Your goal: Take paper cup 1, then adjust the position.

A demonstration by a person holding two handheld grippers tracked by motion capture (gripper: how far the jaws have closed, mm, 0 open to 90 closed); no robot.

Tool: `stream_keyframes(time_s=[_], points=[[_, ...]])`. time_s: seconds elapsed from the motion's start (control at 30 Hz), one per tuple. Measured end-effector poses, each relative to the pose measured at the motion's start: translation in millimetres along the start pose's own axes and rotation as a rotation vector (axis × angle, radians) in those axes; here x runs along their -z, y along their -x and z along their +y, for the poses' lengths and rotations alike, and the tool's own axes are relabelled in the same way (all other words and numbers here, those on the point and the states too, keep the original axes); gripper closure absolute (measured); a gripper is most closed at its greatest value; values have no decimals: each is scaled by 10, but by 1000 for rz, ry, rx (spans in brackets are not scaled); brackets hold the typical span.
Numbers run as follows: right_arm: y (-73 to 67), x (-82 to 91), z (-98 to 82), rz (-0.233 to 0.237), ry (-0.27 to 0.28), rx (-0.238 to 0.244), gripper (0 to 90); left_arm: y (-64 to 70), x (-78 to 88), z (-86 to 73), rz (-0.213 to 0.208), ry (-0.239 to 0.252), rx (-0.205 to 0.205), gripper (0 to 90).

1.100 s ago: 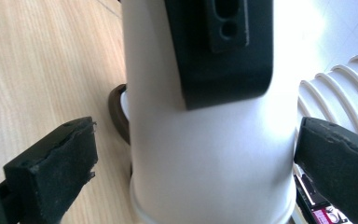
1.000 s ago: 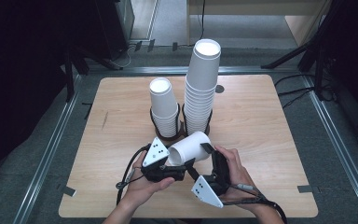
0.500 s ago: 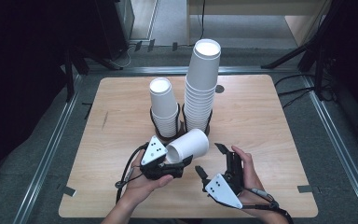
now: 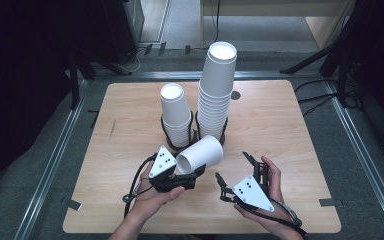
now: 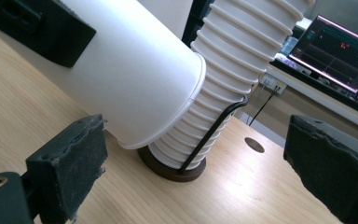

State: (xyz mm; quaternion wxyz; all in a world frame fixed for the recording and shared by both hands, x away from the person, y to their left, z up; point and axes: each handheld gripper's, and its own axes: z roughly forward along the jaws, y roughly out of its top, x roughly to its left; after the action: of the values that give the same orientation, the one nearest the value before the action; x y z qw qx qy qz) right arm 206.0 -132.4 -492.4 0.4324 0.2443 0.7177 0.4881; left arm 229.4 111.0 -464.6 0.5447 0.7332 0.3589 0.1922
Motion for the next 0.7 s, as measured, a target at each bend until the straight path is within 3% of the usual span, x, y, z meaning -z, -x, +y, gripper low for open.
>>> stream_keyframes(time_s=[0.23,0.33,0.43,0.7], points=[[-24,6,35,14,-3,-136,58,-5,-8,-20,20,31,9,235],[-65,9,46,18,-12,-151,56,0,-17,-30,37,46,9,234],[-86,3,79,30,-11,-196,53,-4,-21,-41,38,62,17,233],[-27,-2,126,41,-30,-355,52,16,-24,-68,41,101,4,232]])
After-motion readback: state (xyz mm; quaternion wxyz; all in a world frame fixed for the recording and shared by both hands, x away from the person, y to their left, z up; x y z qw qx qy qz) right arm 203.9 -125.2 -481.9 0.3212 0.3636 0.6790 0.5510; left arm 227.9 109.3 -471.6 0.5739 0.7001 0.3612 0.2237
